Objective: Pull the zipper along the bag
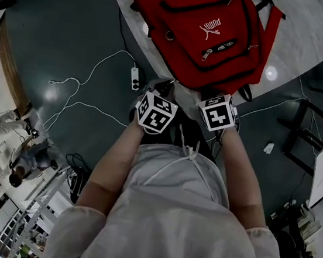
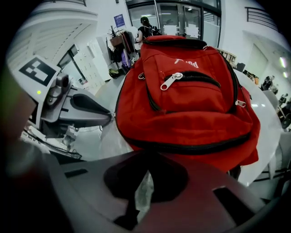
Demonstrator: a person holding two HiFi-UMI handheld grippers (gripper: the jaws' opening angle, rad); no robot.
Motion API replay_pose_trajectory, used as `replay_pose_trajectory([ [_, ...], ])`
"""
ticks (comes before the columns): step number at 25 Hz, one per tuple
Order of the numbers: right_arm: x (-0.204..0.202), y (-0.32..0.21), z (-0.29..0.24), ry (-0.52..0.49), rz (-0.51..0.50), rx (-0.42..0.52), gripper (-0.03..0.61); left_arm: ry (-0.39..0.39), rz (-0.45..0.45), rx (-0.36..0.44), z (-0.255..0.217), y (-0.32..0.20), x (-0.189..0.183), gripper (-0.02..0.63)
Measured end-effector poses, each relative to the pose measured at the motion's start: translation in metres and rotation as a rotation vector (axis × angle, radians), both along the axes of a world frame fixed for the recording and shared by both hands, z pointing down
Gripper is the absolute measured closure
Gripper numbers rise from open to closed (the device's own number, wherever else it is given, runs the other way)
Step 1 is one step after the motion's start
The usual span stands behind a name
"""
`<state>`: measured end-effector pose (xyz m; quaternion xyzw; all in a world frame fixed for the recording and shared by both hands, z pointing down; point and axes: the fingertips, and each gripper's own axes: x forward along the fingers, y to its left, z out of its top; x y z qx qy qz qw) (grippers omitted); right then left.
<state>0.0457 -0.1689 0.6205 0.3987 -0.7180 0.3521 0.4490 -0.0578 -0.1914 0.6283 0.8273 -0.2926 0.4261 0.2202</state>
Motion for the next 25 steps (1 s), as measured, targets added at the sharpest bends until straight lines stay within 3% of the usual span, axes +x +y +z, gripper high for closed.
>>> replay_pose_trajectory([
  [7,0.001,-0.002,0.000,0.057,0.028,-0.005,0.552,0.048,0.011,-0.044,0.000,-0.019,-0.012,0.581],
  [18,0.003,-0.005,-0.001,0.102,0.061,-0.009,0.552,0.072,-0.036,-0.012,-0.004,-0.069,-0.043,0.581],
  [25,0.003,-0.005,-0.002,0.142,0.081,0.012,0.551,0.055,-0.004,0.019,-0.006,-0.093,-0.052,0.581],
])
